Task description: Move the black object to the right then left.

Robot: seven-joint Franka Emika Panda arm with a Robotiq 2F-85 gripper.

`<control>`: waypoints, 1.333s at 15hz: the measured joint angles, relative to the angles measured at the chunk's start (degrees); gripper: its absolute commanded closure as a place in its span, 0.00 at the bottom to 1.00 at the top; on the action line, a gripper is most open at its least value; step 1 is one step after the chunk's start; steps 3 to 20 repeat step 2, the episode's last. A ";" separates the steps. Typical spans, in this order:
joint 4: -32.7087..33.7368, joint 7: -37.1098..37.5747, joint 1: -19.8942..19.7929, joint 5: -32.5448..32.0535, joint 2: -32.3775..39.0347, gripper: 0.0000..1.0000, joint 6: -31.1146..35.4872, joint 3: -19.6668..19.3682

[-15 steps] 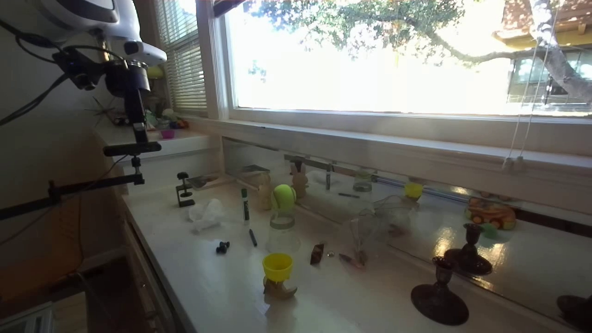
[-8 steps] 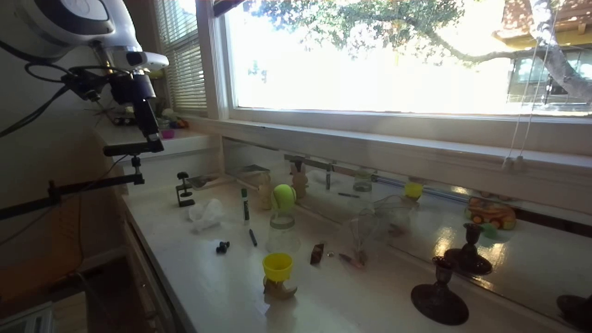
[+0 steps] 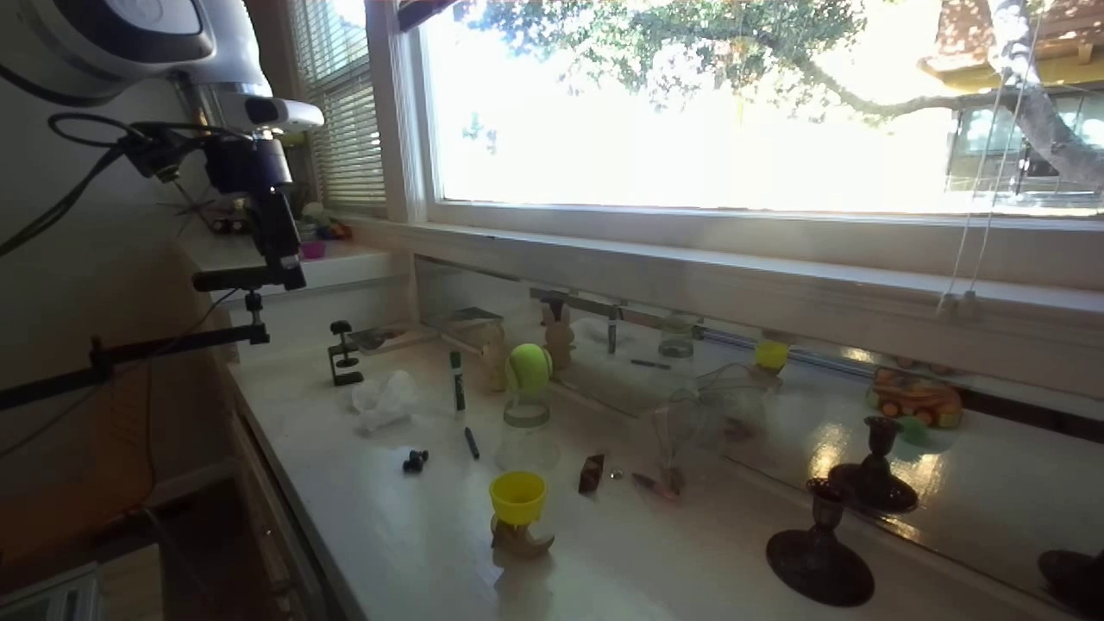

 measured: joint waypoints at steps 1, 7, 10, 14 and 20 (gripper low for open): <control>0.04 -0.56 -0.02 0.65 0.00 0.00 -0.75 -0.14; 0.08 -0.78 -0.02 1.02 0.00 0.00 -1.39 -0.17; 0.08 -0.78 -0.02 1.02 0.00 0.00 -1.39 -0.17; 0.08 -0.78 -0.02 1.02 0.00 0.00 -1.39 -0.17; 0.08 -0.78 -0.02 1.02 0.00 0.00 -1.39 -0.17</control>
